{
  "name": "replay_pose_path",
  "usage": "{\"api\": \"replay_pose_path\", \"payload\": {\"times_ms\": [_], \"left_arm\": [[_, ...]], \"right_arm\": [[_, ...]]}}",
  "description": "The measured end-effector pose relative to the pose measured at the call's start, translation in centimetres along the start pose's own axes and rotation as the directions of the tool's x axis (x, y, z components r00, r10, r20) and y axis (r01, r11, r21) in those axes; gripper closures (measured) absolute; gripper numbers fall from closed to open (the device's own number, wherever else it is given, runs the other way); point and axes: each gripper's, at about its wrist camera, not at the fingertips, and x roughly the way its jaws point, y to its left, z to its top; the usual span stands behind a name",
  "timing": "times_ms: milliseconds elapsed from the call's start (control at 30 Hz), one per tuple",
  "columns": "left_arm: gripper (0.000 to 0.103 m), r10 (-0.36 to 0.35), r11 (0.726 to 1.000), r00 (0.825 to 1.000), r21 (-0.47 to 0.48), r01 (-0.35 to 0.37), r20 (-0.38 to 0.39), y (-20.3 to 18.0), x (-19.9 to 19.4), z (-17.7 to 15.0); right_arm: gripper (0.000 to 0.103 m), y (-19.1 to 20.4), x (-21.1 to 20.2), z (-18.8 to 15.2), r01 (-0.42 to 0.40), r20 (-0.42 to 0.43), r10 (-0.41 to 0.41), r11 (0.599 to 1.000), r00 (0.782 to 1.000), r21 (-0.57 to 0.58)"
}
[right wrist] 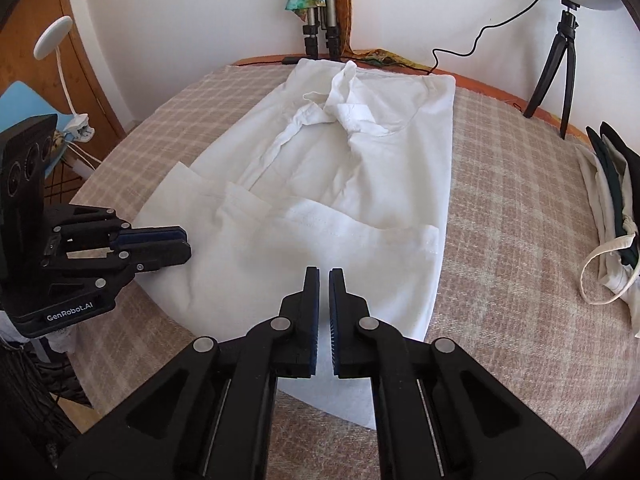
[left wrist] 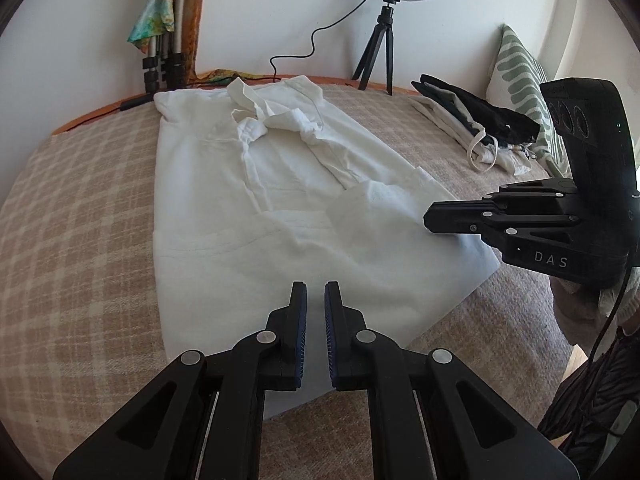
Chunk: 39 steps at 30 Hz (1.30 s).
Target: Fold small clothes
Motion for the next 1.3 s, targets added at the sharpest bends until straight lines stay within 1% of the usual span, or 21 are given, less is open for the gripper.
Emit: {"api": "replay_pose_path", "payload": {"times_ms": [67, 133, 200, 267, 367, 400, 433, 467, 500, 533, 567, 733, 800, 867, 967, 1033, 1167, 1233, 1300], "left_arm": [[0.095, 0.026, 0.999, 1.0, -0.026, -0.027, -0.011, 0.9, 0.3, -0.1], [0.095, 0.06, 0.996, 0.998, -0.061, -0.06, -0.003, 2.1, -0.2, -0.2], [0.095, 0.114, 0.99, 0.994, -0.087, -0.113, -0.002, 3.4, -0.7, -0.4], [0.095, 0.139, 0.984, 0.99, -0.11, -0.139, -0.008, 4.9, -1.0, -0.4], [0.095, 0.157, 0.978, 0.988, -0.141, -0.154, 0.009, 6.5, -1.9, 0.1], [0.095, 0.154, 0.977, 0.988, -0.153, -0.149, 0.017, 7.0, -2.2, 0.5], [0.095, 0.135, 0.977, 0.991, -0.172, -0.129, 0.025, 7.5, -2.5, 0.9], [0.095, 0.118, 0.976, 0.993, -0.19, -0.109, 0.033, 8.0, -2.8, 1.5], [0.095, 0.109, 0.974, 0.993, -0.203, -0.098, 0.042, 8.4, -2.9, 2.0], [0.095, 0.101, 0.974, 0.994, -0.211, -0.088, 0.049, 8.7, -3.0, 2.7], [0.095, 0.089, 0.974, 0.994, -0.214, -0.075, 0.057, 9.1, -3.1, 3.4], [0.095, 0.091, 0.979, 0.994, -0.185, -0.079, 0.055, 10.6, -1.5, 7.4], [0.095, 0.085, 0.978, 0.995, -0.194, -0.074, 0.048, 11.6, -0.5, 9.0], [0.095, 0.065, 0.977, 0.997, -0.207, -0.056, 0.035, 12.7, 0.8, 10.5], [0.095, 0.077, 0.973, 0.997, -0.222, -0.068, 0.03, 14.5, 2.6, 12.7], [0.095, 0.077, 0.972, 0.997, -0.226, -0.069, 0.028, 15.7, 3.9, 14.0], [0.095, 0.088, 0.974, 0.996, -0.209, -0.084, 0.013, 17.7, 6.5, 15.9], [0.095, 0.082, 0.977, 0.997, -0.198, -0.08, 0.001, 18.3, 7.8, 16.6], [0.095, 0.074, 0.976, 0.997, -0.207, -0.073, -0.001, 19.0, 8.9, 17.0]], "right_arm": [[0.1, -1.8, 0.8, -0.3, 0.033, -0.024, -0.031, 0.997, 0.999, 0.069], [0.1, -3.8, 0.3, -0.6, 0.02, -0.014, -0.019, 0.989, 1.0, 0.149], [0.1, -5.4, -0.2, -0.8, 0.052, -0.016, -0.05, 0.977, 0.999, 0.209], [0.097, -6.4, -0.6, -1.1, 0.073, -0.019, -0.07, 0.971, 0.997, 0.228], [0.096, -7.3, -2.2, -0.8, 0.039, 0.011, -0.043, 0.967, 0.999, 0.251], [0.096, -7.4, -2.7, -0.5, 0.022, 0.025, -0.029, 0.969, 0.999, 0.248], [0.092, -7.6, -3.1, -0.2, 0.011, 0.038, -0.021, 0.969, 0.999, 0.245], [0.083, -7.7, -3.5, 0.2, 0.006, 0.051, -0.019, 0.969, 0.999, 0.247], [0.077, -8.0, -3.7, 0.6, -0.002, 0.068, -0.015, 0.968, 0.998, 0.251], [0.062, -8.4, -3.8, 1.0, -0.019, 0.087, -0.004, 0.966, 0.996, 0.26], [0.054, -8.8, -3.8, 1.4, -0.036, 0.1, 0.01, 0.963, 0.995, 0.268], [0.055, -11.3, -2.1, 4.9, -0.054, 0.084, 0.034, 0.967, 0.996, 0.248], [0.055, -12.6, -1.2, 6.6, -0.083, 0.079, 0.065, 0.966, 0.995, 0.245], [0.055, -13.9, -0.3, 8.6, -0.098, 0.088, 0.078, 0.962, 0.993, 0.254], [0.055, -15.9, 1.7, 11.4, -0.142, 0.098, 0.119, 0.95, 0.988, 0.278], [0.055, -17.1, 3.2, 13.1, -0.153, 0.105, 0.127, 0.942, 0.986, 0.298], [0.055, -19.1, 6.5, 16.0, -0.209, 0.115, 0.18, 0.917, 0.977, 0.34], [0.055, -19.7, 8.1, 17.1, -0.222, 0.119, 0.191, 0.912, 0.974, 0.346], [0.055, -20.3, 9.9, 18.2, -0.234, 0.115, 0.207, 0.905, 0.972, 0.355]]}}
